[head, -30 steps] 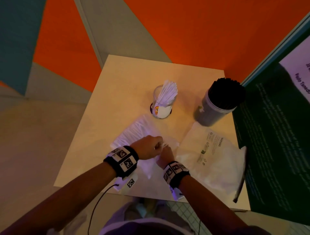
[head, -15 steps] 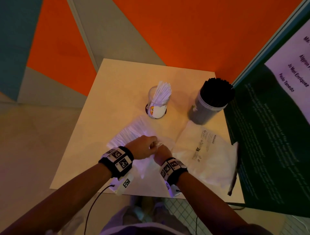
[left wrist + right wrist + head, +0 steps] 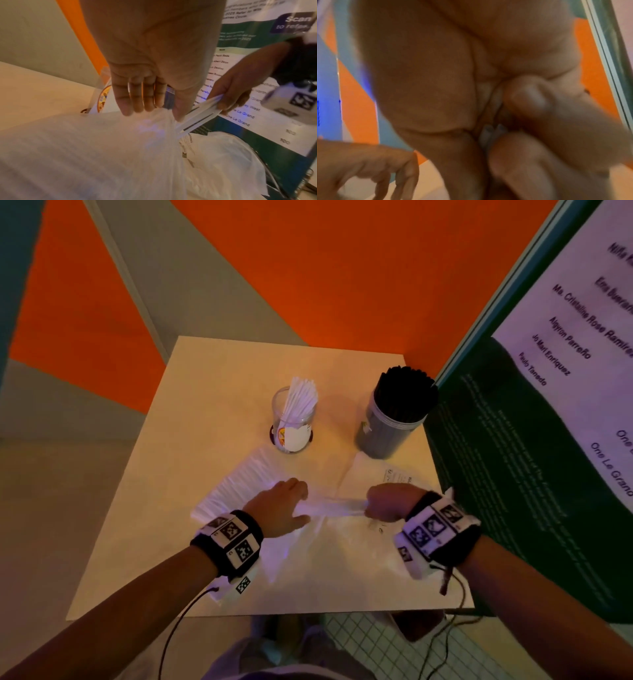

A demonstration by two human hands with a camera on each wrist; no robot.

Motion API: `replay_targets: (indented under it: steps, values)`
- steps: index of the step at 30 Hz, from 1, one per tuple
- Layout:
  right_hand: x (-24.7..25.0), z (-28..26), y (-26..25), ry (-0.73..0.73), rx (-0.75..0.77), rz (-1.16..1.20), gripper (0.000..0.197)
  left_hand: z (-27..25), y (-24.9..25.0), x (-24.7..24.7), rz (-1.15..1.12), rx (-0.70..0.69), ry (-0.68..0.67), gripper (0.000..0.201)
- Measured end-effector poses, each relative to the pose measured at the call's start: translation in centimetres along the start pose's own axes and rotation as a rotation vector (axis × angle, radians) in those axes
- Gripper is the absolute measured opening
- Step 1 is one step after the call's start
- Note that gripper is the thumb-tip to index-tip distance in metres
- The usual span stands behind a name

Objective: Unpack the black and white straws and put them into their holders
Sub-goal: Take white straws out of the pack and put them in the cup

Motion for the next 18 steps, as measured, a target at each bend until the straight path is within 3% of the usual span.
replay_targets:
  steps: [5,9,11,13,15,18]
  values:
    - [2.8,-5.5,4.0,-0.023,-0.075,-0.148,0.03,1.8,5.5,1.6,0.0,-0.195,0.137,0.089]
    - [4.5,-7.9,4.3,0.01,-0.048,-0.17,0.027,3.3,9.1,3.4,-0.028,-0.297,0.209,0.099]
    - [5.4,-8.2,3.5,0.042,0.006,-0.142,0.023,4.4,9.2,3.7,-0.07,-0.268,0.155,0.088]
    - [6.1,-7.9,2.5,0.062,0.088,-0.058,0.023,4.9,8.0,4.2,-0.091,-0.197,0.123,0.061]
    - [7.2,-7.4,1.8,0.135,0.209,0.215,0.028,4.7,6.3,5.2,-0.054,-0.169,0.171,0.033]
    - [10.4,-7.5,1.9,0.514,0.464,0.798,0.033,3.7,3.5,6.8,-0.093,-0.126,0.235,0.019]
Point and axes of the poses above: each hand's wrist, its own z-axis towards the middle knuckle, its own x-axis out of the back of the hand, y = z × x, the point moved 9 cm from there along z, towards the middle knuckle, and after that the axes turned 8 degrees about -y, right-handed, at the moved point
